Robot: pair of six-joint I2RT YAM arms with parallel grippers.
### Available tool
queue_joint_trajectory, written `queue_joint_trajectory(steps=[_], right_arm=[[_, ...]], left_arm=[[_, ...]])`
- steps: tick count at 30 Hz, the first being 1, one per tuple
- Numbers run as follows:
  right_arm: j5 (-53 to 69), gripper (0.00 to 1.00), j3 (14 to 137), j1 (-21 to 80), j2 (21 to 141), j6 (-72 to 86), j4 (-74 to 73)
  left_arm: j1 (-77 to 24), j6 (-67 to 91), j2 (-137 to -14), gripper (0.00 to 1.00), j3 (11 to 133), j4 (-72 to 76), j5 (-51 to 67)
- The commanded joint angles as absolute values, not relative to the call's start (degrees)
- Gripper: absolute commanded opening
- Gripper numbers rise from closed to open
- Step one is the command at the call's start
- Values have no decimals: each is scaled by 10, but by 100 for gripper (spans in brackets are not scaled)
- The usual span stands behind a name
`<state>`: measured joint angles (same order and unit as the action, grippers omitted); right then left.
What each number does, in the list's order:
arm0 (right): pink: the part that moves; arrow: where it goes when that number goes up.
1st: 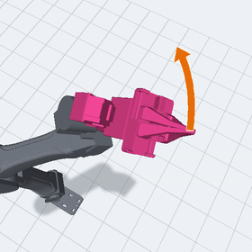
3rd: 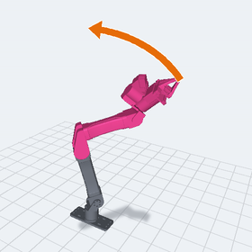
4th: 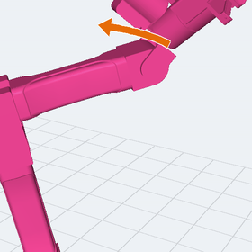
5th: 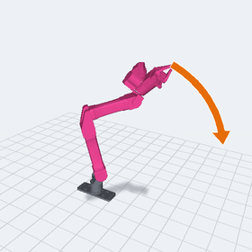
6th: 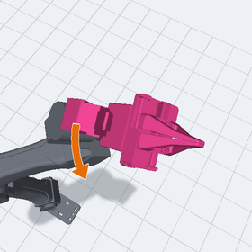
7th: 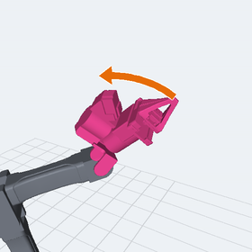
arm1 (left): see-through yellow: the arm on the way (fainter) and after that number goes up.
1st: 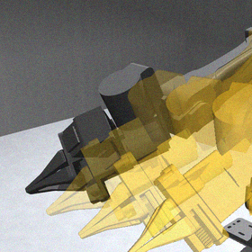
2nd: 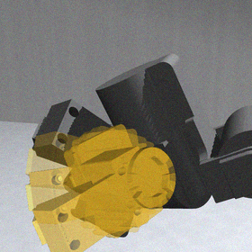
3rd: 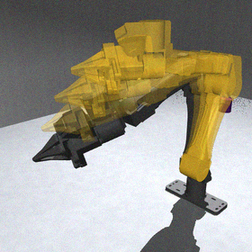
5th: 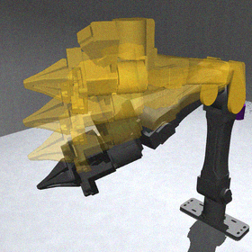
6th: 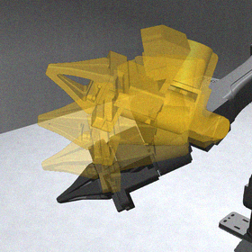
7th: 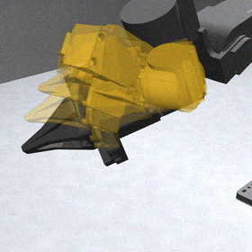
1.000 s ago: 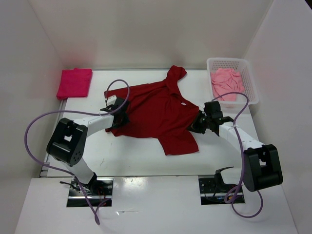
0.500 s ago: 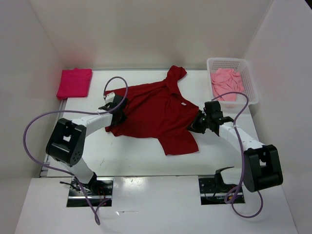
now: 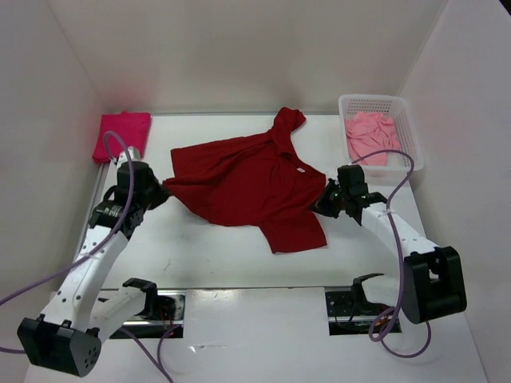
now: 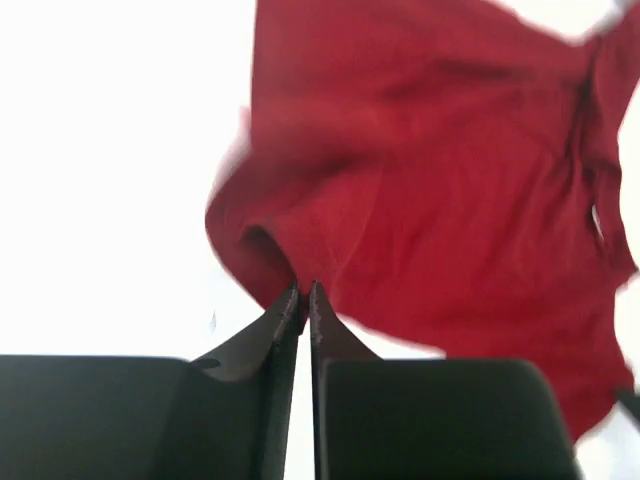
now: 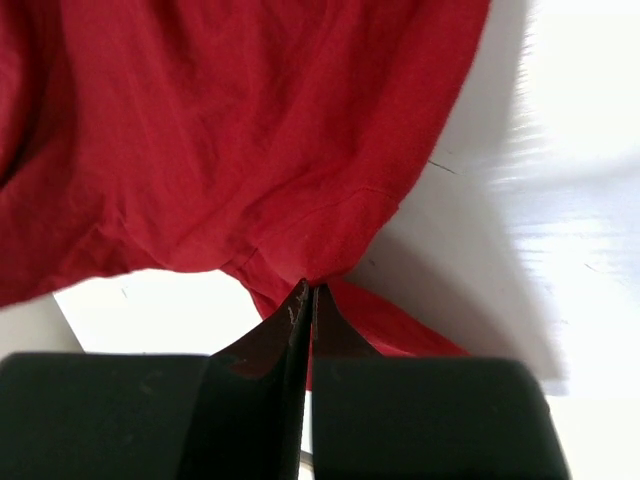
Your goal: Fold and stack the t-shirts
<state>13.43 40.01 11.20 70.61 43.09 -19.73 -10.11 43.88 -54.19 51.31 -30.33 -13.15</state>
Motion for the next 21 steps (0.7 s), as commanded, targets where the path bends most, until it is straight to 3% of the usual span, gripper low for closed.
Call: queue_joint_trajectory(steps=[1, 6, 10, 14, 17, 19, 21], right_arm=[[97, 1, 403, 108, 669, 446, -218], [91, 1, 408, 95, 658, 451, -263], [78, 13, 426, 90, 633, 456, -288], [78, 28, 439, 79, 626, 441, -301], [73, 33, 460, 79, 626, 423, -295], [73, 28, 479, 79, 639, 407, -288], [89, 14, 485, 79, 666, 385, -276]], left_arm=[[-94, 434, -533, 15, 505, -395, -74], [-81, 446, -527, 32, 538, -477, -104], [-81, 452, -509, 61, 565, -512, -145], [-76, 424, -510, 64, 565, -444, -163], [-60, 386, -623, 70, 565, -369, -99], [-33, 386, -715, 72, 540, -324, -18], [-18, 392, -754, 72, 534, -259, -1]])
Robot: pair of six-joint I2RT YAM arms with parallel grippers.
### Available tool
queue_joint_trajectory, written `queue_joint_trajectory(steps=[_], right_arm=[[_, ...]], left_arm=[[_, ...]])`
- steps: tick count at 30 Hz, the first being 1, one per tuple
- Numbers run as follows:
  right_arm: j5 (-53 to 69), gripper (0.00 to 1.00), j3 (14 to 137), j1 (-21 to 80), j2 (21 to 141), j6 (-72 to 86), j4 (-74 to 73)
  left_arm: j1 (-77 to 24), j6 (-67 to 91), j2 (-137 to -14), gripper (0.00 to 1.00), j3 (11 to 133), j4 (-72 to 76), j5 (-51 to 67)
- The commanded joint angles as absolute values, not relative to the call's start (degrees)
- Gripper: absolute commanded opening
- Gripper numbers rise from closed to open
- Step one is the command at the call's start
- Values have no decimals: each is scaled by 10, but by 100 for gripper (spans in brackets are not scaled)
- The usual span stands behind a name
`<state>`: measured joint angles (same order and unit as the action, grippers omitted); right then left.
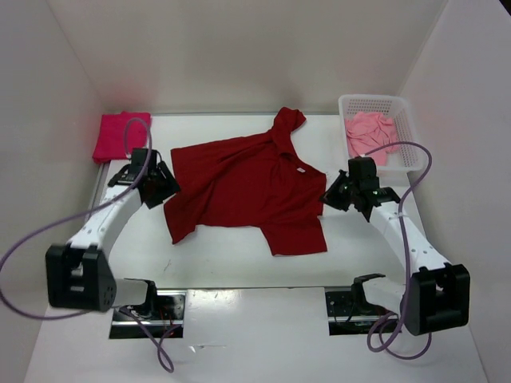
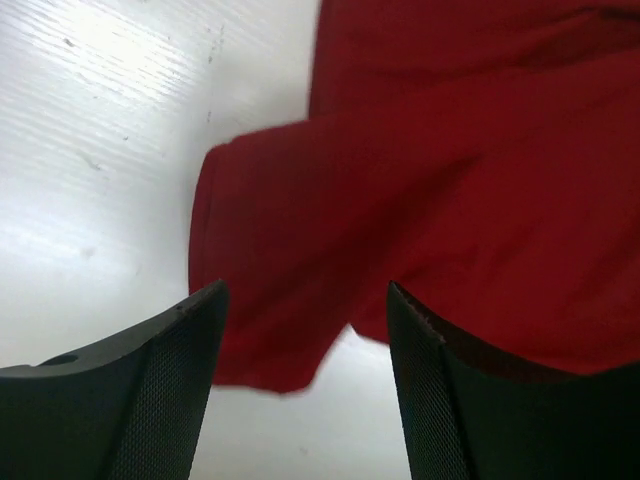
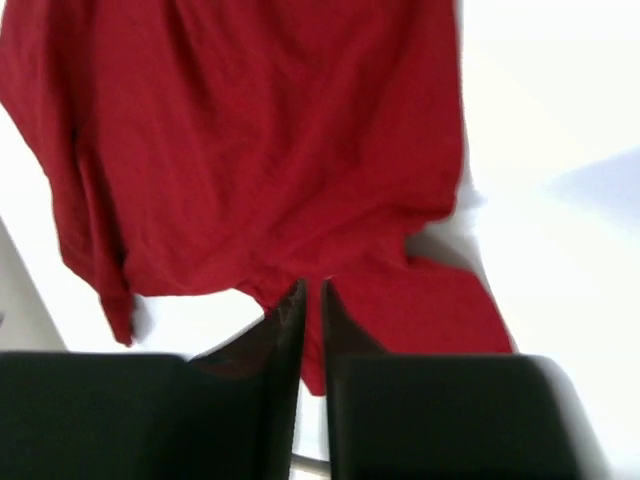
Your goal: Fold and stack the t-shirts
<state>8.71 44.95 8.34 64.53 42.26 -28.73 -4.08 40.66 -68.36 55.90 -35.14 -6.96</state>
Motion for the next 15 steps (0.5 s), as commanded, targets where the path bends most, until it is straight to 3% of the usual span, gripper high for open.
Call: queue_joint_trajectory(steps=[1, 5, 9, 15], right_arm=[[97, 1, 485, 79, 678, 385, -269], [141, 0, 477, 79, 745, 379, -221], [132, 13, 511, 79, 822, 379, -183], [127, 29, 541, 79, 910, 391, -127]], left_arm=[[-18, 392, -780, 72, 534, -243, -19], [8, 392, -864, 72, 554, -182, -41], [8, 369, -978, 69, 619, -176, -18], [8, 364, -1063, 33, 646, -131, 0]])
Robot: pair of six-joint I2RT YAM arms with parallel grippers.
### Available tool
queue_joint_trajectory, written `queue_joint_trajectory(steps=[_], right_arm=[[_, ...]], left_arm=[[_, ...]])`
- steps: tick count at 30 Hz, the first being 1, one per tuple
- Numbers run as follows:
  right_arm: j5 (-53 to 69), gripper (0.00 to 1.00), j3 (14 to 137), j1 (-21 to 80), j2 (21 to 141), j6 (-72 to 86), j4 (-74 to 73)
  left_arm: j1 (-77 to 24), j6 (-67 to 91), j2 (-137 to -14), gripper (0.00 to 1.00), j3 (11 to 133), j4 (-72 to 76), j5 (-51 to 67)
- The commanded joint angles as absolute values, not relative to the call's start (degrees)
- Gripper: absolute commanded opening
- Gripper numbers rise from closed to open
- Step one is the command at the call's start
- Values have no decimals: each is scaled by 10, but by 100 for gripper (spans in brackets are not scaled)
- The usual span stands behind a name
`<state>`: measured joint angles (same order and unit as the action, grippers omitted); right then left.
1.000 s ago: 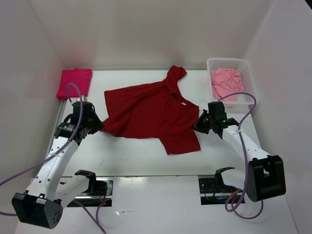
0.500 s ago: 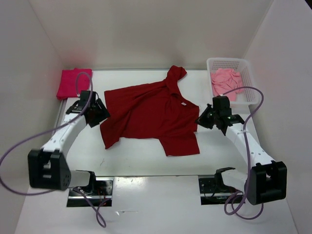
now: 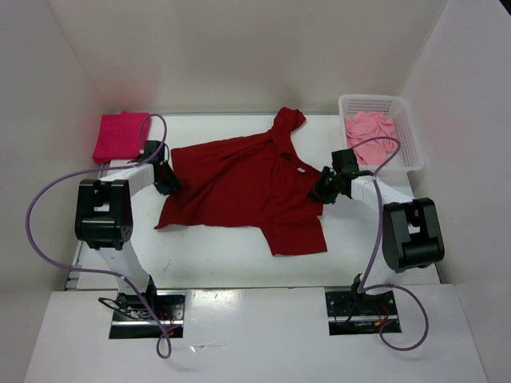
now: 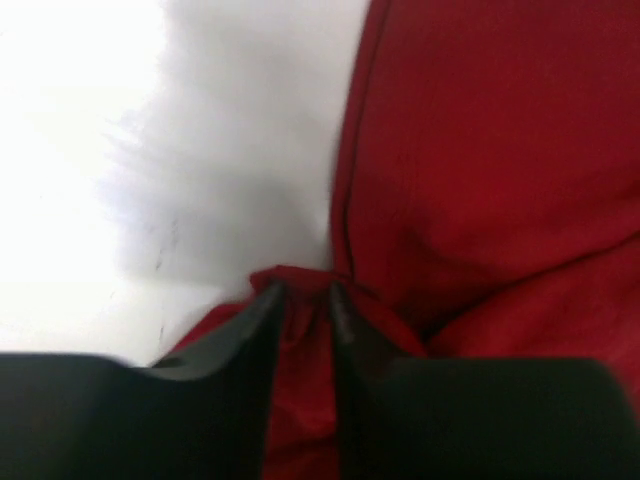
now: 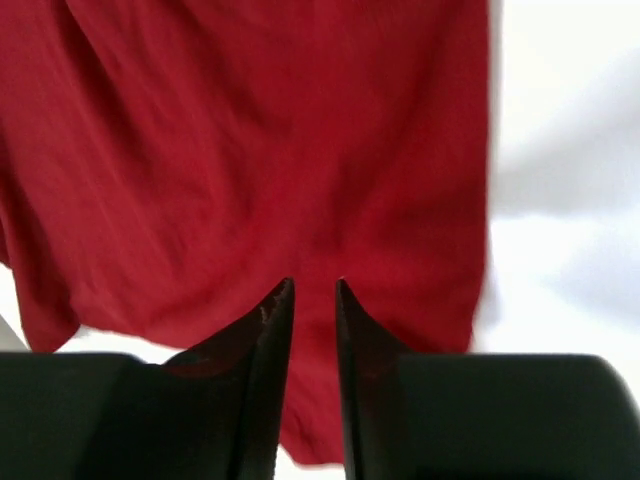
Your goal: Fold and stack the t-shirts
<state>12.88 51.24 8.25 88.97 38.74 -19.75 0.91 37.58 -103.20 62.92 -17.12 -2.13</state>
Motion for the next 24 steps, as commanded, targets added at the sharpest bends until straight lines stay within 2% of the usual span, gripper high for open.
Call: queue_joint_trajectory(steps=[1, 4, 7, 9, 12, 13, 14, 16, 17, 18, 19, 21, 22, 23, 24], right_arm=[[110, 32, 541, 84, 923, 391, -118], [82, 45, 558, 90, 954, 398, -118], [47, 51, 575, 90, 984, 398, -112], [31, 52, 582, 90, 1001, 398, -106], [8, 43, 595, 90, 1031, 417, -106], [1, 28, 595, 90, 1031, 417, -100], [-11, 21, 609, 90, 1036, 423, -100], [-25, 5, 620, 90, 1036, 429, -109], [-30, 1, 630, 90, 1028, 436, -116], [-37, 0, 635, 90, 1020, 444, -124], [-37, 0, 635, 90, 1007, 444, -124], [-28, 11, 625, 90, 965, 456, -118], [-21, 20, 618, 90, 955, 456, -118], [-12, 39, 618, 90, 945, 456, -118], [5, 45, 613, 90, 927, 456, -118]], left_arm=[[8, 364, -1079, 29, 651, -131, 8], [8, 359, -1109, 14, 680, -120, 13], [8, 337, -1139, 7, 729, -125, -31], [8, 326, -1150, 6, 754, -125, -36], [13, 326, -1173, 4, 795, -120, -51], [19, 334, -1173, 4, 806, -120, -51], [19, 334, -1179, 4, 818, -120, -51], [19, 339, -1179, 21, 839, -130, -34], [25, 339, -1154, 34, 839, -130, -28], [25, 347, -1138, 57, 832, -130, -28], [25, 352, -1120, 67, 804, -124, -21], [33, 352, -1058, 83, 771, -124, -26], [38, 352, -1037, 96, 754, -132, -26], [38, 352, -994, 100, 720, -137, -32], [49, 358, -972, 100, 700, -137, -32]])
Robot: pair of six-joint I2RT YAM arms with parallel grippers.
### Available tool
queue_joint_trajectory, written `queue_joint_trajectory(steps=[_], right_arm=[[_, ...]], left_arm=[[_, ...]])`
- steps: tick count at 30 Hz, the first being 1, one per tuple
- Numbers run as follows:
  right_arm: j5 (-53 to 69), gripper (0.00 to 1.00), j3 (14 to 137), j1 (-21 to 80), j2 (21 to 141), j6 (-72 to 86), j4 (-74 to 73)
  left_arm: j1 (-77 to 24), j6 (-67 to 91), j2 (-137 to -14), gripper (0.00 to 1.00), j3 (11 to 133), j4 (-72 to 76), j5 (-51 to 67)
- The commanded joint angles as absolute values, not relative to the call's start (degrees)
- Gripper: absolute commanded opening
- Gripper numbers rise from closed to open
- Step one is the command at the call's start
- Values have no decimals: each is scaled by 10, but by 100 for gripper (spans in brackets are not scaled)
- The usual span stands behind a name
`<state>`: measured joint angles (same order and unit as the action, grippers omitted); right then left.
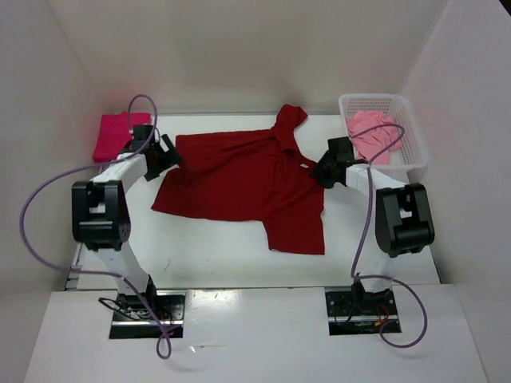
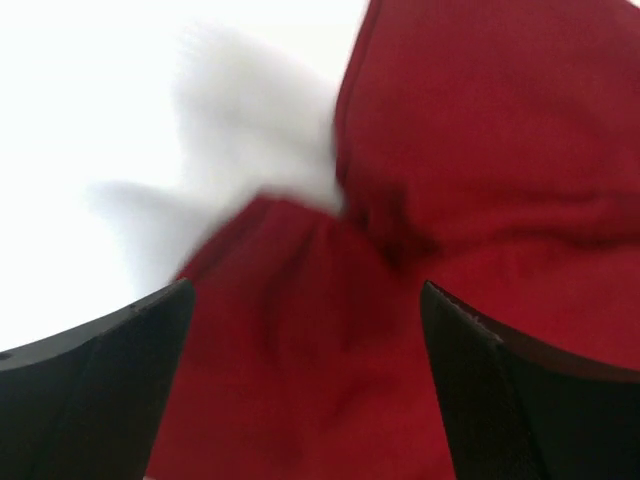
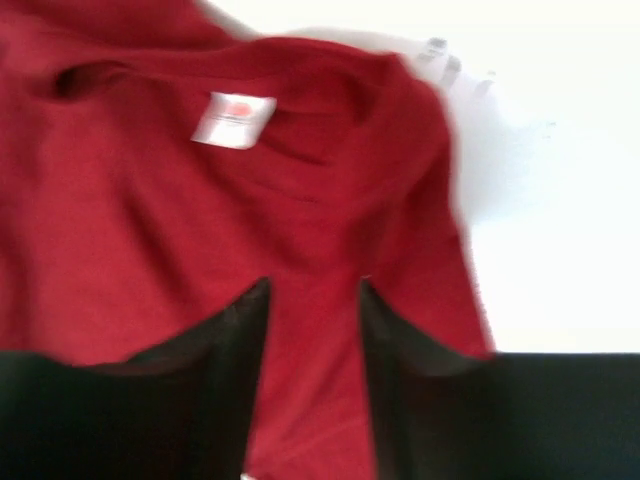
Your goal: Fold and stack the t-shirts
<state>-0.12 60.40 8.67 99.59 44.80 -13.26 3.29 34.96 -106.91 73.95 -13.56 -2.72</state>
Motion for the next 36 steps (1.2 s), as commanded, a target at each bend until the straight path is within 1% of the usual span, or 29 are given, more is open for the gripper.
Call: queue_joint_trajectory(steps=[1, 2, 4, 5, 6, 7, 8, 9, 10, 11, 13, 14, 17, 18, 19, 20, 21, 23, 24, 25, 26, 27, 28, 29, 30, 31, 32, 34, 36], right_arm=[[15, 49, 607, 90, 919, 451, -124], [25, 53, 607, 90, 911, 451, -131], [43, 55, 602, 90, 886, 432, -141], [48, 55, 602, 90, 876, 425, -155], [56, 55, 589, 90, 854, 418, -160], [56, 51, 584, 95, 840, 405, -165], [62, 39, 578, 95, 829, 398, -178], [75, 33, 573, 95, 820, 391, -190], [76, 28, 573, 95, 814, 381, -205], [84, 18, 565, 103, 814, 381, -214], [90, 17, 555, 112, 802, 373, -221], [100, 14, 555, 120, 802, 373, -228], [99, 14, 549, 154, 796, 384, -236], [71, 14, 549, 168, 791, 397, -242], [70, 14, 549, 181, 783, 406, -242], [70, 14, 549, 208, 783, 406, -236], [69, 16, 544, 223, 775, 419, -230], [138, 11, 544, 240, 782, 435, -223], [175, 2, 544, 240, 782, 459, -215], [239, 0, 521, 246, 775, 481, -202], [249, 0, 512, 281, 765, 517, -193], [231, 0, 512, 304, 751, 527, -203], [175, 0, 505, 325, 715, 534, -214], [161, 0, 504, 346, 695, 547, -222], [161, 5, 481, 346, 679, 558, -222], [155, 9, 474, 346, 655, 569, -222], [155, 12, 466, 328, 655, 583, -215], [173, 22, 468, 323, 655, 590, -187], [178, 26, 500, 329, 695, 590, -182]], left_arm=[[56, 358, -953, 100, 681, -146, -32], [74, 358, -921, 100, 665, -151, -10], [96, 373, -871, 100, 615, -160, 15], [108, 380, -851, 100, 593, -148, 49], [130, 393, -833, 60, 551, -148, 67], [138, 422, -804, 35, 533, -148, 88], [138, 433, -794, 20, 519, -148, 88], [138, 457, -788, 6, 497, -154, 88], [138, 464, -788, 4, 491, -165, 88], [138, 471, -787, 4, 491, -174, 88], [138, 517, -795, 4, 491, -213, 53], [138, 526, -795, 4, 498, -225, 33], [138, 473, -768, 12, 492, -192, 100], [138, 446, -738, 10, 476, -161, 117], [138, 444, -719, 8, 461, -143, 117], [138, 444, -701, 8, 445, -124, 126], [138, 444, -680, 16, 421, -81, 140], [138, 425, -719, 16, 435, -96, 191], [138, 414, -738, 16, 445, -121, 217], [138, 396, -757, 16, 465, -147, 241], [138, 390, -783, 16, 475, -213, 247], [138, 390, -783, 16, 475, -235, 247], [128, 398, -774, 16, 469, -254, 235], [119, 424, -740, 16, 462, -287, 222], [104, 445, -716, 16, 453, -293, 216], [65, 467, -661, 17, 438, -294, 223], [47, 519, -637, 17, 402, -294, 235], [-4, 574, -592, 17, 353, -259, 289], [-39, 642, -585, 16, 300, -236, 310]])
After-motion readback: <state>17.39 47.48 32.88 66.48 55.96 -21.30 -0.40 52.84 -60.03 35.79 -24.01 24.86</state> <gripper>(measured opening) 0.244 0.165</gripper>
